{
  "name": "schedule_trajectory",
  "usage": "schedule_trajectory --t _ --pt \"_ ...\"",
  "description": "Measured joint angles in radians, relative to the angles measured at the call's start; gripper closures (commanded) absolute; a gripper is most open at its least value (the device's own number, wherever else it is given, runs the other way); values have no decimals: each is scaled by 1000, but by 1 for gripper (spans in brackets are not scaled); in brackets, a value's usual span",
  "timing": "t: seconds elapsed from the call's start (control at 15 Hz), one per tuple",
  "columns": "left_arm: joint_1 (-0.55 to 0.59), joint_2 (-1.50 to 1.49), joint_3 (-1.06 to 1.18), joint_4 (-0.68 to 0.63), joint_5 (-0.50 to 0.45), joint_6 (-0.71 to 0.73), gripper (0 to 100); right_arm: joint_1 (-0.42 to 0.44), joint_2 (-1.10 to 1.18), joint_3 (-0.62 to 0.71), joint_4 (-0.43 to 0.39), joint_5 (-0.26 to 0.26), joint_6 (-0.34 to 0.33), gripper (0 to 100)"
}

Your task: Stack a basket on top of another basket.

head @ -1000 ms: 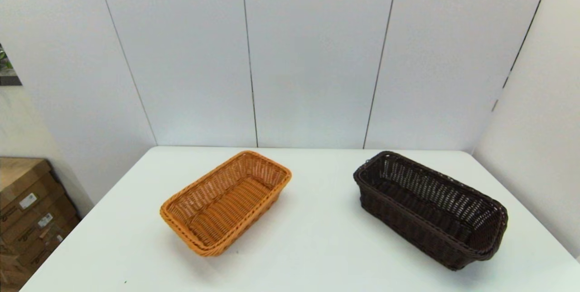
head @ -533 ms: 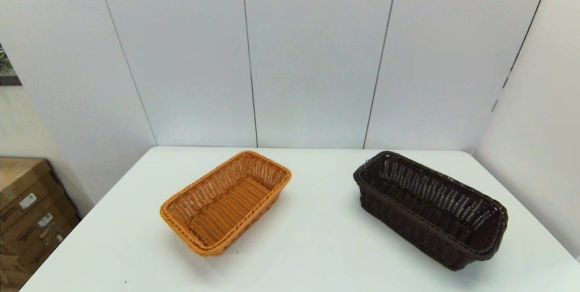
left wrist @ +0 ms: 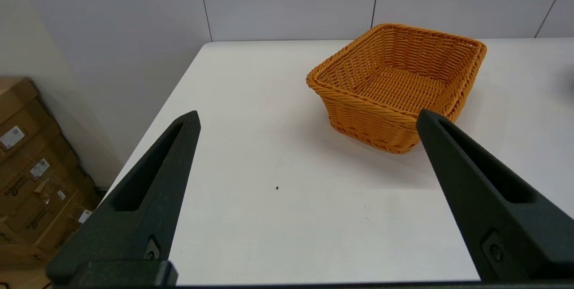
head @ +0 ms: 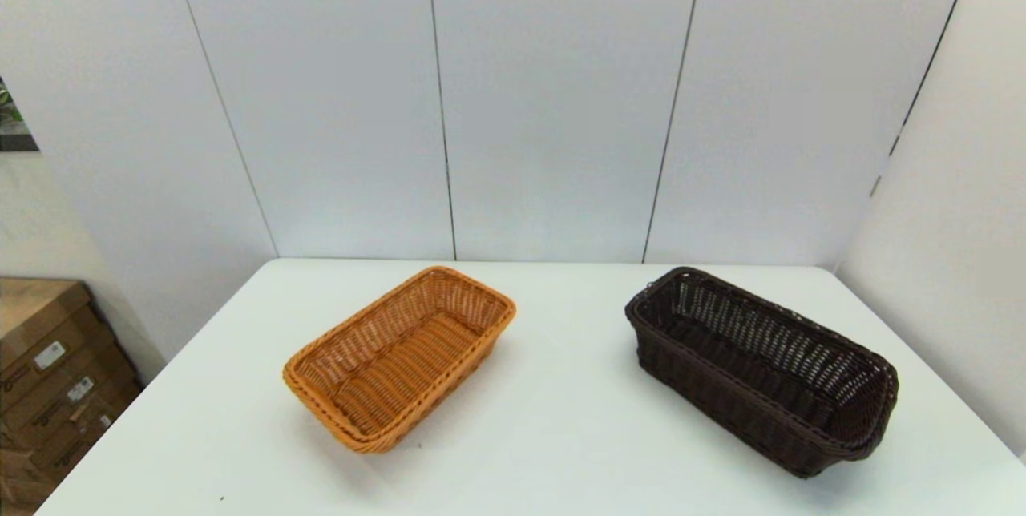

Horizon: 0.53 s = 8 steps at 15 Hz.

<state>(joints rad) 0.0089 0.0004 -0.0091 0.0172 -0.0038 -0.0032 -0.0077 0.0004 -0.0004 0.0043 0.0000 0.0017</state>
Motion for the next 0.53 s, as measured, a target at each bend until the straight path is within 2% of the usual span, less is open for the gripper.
schedule_trajectory --t 0.53 --pt "0 0 -2 2 0 1 0 0 0 0 0 0 0 0"
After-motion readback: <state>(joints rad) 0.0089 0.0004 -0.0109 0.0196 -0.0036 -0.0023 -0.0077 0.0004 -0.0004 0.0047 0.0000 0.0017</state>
